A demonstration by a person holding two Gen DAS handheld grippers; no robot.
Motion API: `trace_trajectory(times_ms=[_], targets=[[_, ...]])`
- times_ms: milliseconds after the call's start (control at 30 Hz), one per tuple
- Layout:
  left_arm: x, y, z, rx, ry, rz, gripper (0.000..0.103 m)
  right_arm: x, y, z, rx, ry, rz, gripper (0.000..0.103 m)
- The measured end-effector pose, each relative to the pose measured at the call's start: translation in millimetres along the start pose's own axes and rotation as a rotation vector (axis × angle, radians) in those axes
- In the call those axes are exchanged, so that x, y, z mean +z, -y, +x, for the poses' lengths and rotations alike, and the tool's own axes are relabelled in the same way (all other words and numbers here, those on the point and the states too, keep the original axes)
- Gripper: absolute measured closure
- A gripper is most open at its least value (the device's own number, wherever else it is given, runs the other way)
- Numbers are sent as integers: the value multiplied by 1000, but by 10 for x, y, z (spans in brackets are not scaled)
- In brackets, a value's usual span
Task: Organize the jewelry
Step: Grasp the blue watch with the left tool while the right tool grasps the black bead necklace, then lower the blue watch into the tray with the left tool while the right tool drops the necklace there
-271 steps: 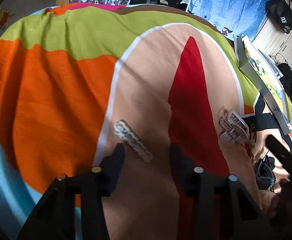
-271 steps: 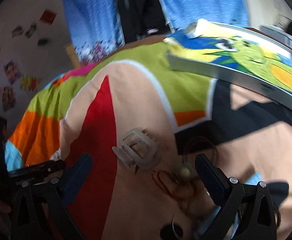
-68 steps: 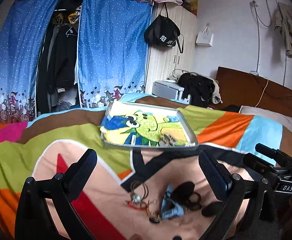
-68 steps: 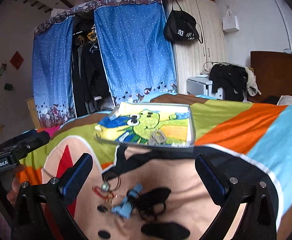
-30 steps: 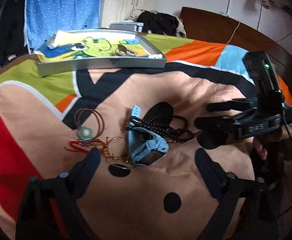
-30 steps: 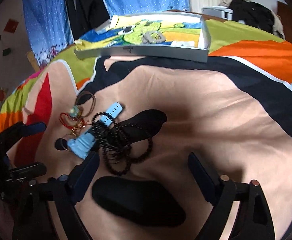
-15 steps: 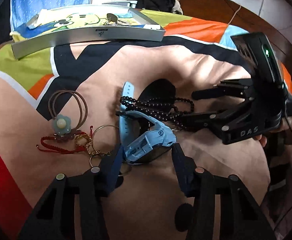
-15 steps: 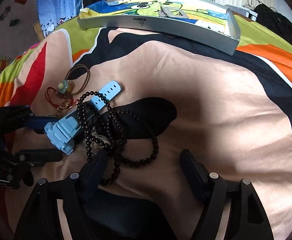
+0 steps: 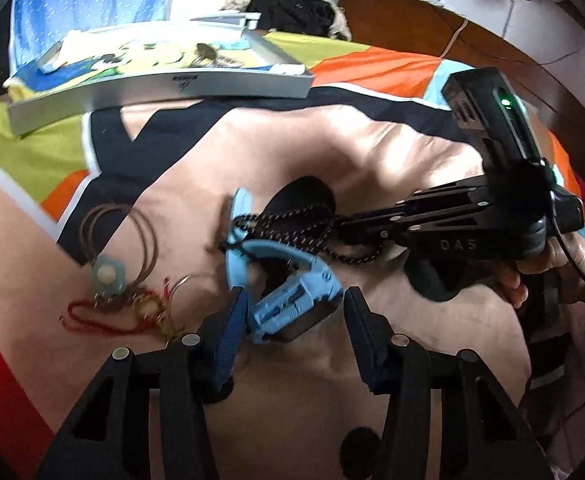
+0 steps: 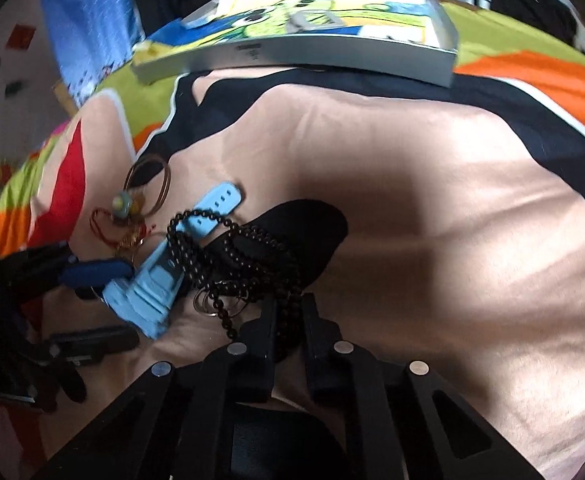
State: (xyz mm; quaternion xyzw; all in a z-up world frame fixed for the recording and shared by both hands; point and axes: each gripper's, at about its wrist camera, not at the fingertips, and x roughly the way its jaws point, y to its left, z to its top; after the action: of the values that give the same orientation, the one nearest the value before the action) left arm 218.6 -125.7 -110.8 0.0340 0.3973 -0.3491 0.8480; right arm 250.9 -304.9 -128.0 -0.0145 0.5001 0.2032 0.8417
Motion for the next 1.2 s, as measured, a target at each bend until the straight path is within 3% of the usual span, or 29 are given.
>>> trace_trajectory(times_ms=[200,267,367,500,533,767,1033,1200], targets=[[24,31,33,-31,-3,24,60,-6,154,-183,-25,68,75,92],[25,42,56,-12,-15,32,66,17,188,-225,-35,96,92,92],[18,58,59,0,-18,44,68,46,231,-249,-38,121,117,92],[-6,86,62,14,-24,70,73,64,225,-207,-41,118,125,92],[-8,90,63,22,-27,77,80,59,237,-204,-40,116,127,92],[-10,97,65,14,-48,86,85,44,231,-174,-27,110,136,92],[49,109,30,38,-45,17,88,54,86,-302,-14,158,99,92],[144,50,-127,19,11,-70,90,71,-56,-511,2,235,95,92]])
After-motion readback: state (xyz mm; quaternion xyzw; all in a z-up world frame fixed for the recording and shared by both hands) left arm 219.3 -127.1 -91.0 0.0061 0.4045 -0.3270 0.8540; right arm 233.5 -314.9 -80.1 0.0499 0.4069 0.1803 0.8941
